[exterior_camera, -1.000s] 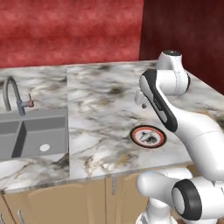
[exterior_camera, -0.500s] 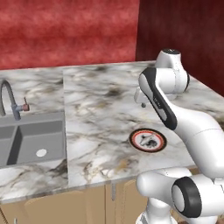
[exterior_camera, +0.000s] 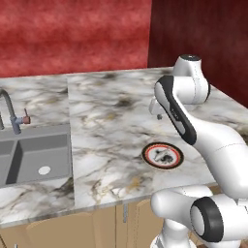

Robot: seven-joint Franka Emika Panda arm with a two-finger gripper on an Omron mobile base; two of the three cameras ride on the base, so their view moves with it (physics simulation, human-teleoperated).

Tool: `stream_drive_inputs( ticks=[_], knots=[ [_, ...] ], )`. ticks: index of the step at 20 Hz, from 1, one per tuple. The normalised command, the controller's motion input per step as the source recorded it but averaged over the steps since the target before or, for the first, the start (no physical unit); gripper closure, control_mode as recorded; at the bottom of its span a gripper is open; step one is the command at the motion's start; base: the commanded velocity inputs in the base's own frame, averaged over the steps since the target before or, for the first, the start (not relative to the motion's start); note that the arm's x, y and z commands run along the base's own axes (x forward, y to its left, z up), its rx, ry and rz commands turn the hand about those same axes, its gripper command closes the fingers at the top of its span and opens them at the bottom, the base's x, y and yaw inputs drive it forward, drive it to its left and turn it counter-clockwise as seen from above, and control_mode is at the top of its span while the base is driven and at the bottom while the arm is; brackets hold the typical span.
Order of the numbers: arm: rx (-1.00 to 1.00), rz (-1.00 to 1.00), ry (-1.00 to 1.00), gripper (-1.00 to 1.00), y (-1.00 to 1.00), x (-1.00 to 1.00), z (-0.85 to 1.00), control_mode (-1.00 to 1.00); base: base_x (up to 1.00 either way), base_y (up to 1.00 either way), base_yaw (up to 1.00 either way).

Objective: Pick up the knife from the drawer and place it on the cutting board. Then place the meat from the plate to the cutting board.

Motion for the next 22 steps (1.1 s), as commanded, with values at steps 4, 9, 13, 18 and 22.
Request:
stream_drive_inputs(
  ticks=[4, 9, 13, 18, 22],
  knots=[
    [0.00, 0.00, 0.00, -1.00, 0.00, 0.00, 0.00, 1.00, 0.00, 0.00, 0.00],
    [0.00, 0.00, 0.00, -1.00, 0.00, 0.00, 0.00, -1.00, 0.00, 0.00, 0.00],
    [0.00, 0.00, 0.02, -1.00, 0.00, -0.05, -0.13, -1.00, 0.00, 0.00, 0.00],
    [0.00, 0.00, 0.01, -1.00, -0.13, -0.25, -0.25, -1.00, 0.00, 0.00, 0.00],
    [0.00, 0.00, 0.00, -1.00, -0.23, -0.41, -0.21, -1.00, 0.00, 0.00, 0.00]
  ],
)
